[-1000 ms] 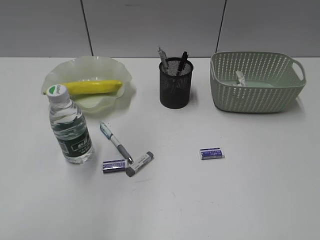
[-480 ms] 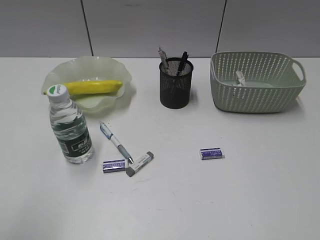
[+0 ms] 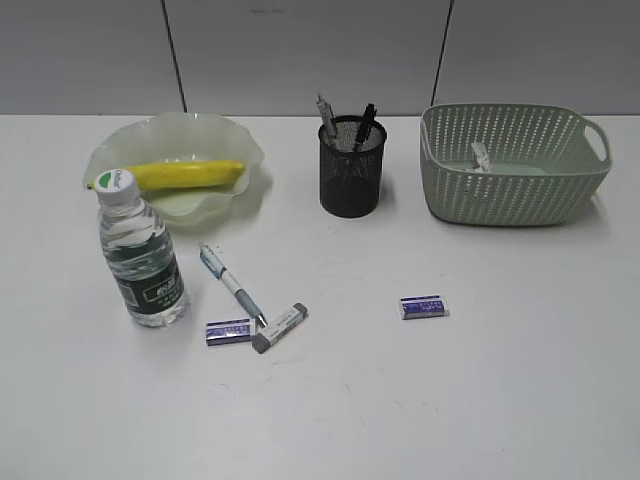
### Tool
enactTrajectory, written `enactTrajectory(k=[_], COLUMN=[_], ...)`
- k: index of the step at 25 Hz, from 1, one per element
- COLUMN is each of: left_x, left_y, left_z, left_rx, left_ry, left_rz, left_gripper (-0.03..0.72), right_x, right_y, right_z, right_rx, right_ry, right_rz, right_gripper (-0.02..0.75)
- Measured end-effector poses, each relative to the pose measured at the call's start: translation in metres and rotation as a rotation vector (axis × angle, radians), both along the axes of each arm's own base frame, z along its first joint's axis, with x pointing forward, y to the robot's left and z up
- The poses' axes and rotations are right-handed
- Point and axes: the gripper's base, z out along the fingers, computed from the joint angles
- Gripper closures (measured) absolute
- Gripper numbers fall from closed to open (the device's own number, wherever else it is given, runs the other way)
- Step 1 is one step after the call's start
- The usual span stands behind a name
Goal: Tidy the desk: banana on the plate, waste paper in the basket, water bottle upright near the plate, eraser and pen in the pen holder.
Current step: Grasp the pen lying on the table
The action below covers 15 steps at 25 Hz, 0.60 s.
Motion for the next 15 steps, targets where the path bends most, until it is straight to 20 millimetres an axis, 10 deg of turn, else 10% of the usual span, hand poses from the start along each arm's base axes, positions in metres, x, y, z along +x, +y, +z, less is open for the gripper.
enactTrajectory(k=[8, 15], left_x=[-0.004, -0.003], left_y=[0.003, 0.004], left_z=[-0.001, -0.001], left_rx=[-0.007, 0.058], left_ry=[-0.029, -0.078], left_rz=[-0.006, -0.038], left_gripper=[0.367, 0.367], right_x=[0.112, 0.196], right_y=[0.083, 0.188], right_z=[0.019, -0.01], right_rx=[-0.109, -0.264], right_ry=[0.187, 0.313], right_rz=[0.192, 0.375], right_gripper=[0.335, 0.335])
